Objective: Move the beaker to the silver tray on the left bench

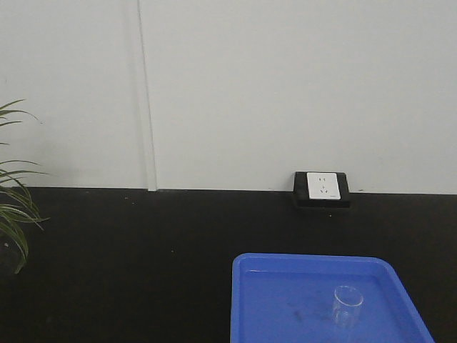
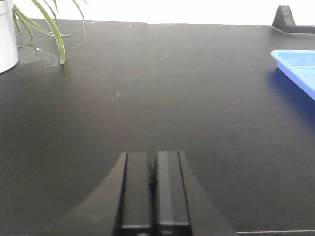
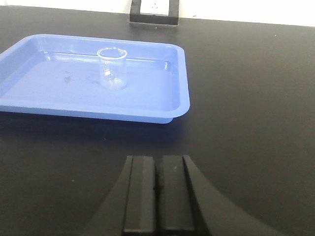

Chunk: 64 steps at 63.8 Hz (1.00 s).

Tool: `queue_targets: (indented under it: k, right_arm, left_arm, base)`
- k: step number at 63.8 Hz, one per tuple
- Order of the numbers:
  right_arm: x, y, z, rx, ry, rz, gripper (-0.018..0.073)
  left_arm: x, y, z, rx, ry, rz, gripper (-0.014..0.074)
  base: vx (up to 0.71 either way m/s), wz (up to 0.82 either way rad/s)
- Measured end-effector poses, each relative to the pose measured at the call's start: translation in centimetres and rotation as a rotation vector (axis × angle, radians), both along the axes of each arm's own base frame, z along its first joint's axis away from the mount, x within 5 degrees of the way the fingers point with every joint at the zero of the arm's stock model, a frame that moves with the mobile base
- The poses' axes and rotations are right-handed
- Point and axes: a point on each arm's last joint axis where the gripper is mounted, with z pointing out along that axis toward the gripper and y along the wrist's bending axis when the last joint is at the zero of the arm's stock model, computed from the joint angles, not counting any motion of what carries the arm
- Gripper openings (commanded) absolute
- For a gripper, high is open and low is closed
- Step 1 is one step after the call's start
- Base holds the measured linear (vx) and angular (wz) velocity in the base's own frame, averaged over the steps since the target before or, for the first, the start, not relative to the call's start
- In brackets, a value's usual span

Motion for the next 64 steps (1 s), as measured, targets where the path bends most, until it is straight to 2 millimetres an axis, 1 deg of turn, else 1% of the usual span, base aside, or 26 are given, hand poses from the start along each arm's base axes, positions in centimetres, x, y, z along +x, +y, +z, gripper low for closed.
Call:
queue_targets:
  k: [64]
  right_arm:
    - [0.00, 0.00, 0.00, 0.000, 0.000, 0.000, 0.0048]
  left_arm:
    - [0.00, 0.00, 0.00, 0.000, 0.000, 0.000, 0.0001]
  base:
    - [0.01, -0.02]
